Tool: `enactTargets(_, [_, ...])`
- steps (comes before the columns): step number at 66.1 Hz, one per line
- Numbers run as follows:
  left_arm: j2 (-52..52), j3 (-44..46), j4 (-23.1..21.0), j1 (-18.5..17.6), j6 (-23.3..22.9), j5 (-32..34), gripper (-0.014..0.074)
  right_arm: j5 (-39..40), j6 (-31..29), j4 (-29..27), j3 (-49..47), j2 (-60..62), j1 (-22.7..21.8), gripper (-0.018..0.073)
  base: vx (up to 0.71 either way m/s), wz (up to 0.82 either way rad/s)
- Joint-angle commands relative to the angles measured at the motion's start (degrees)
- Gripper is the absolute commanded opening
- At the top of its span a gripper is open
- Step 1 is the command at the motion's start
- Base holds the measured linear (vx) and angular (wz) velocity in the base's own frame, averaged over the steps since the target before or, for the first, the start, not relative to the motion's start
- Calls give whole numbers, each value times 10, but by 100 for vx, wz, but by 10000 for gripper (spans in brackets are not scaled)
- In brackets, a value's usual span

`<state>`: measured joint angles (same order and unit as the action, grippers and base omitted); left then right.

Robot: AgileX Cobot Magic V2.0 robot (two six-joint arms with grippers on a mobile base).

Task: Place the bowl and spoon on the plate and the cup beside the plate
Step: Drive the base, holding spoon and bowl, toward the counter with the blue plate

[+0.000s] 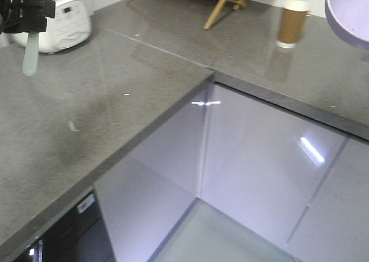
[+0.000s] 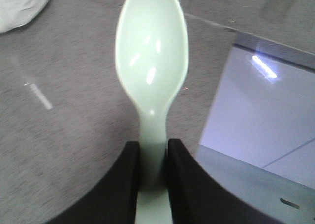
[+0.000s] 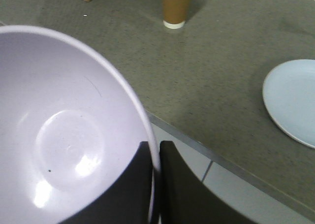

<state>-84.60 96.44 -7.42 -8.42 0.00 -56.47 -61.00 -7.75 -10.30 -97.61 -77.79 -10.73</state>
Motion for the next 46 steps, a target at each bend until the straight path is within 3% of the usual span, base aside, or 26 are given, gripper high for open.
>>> enactTargets(1, [22, 18, -9, -3, -6, 33, -6, 41, -4, -5, -18, 17, -3, -6, -1, -57])
enactTargets(46, [22, 18, -9, -3, -6, 33, -6, 41, -4, -5, -18, 17, -3, -6, -3, -42])
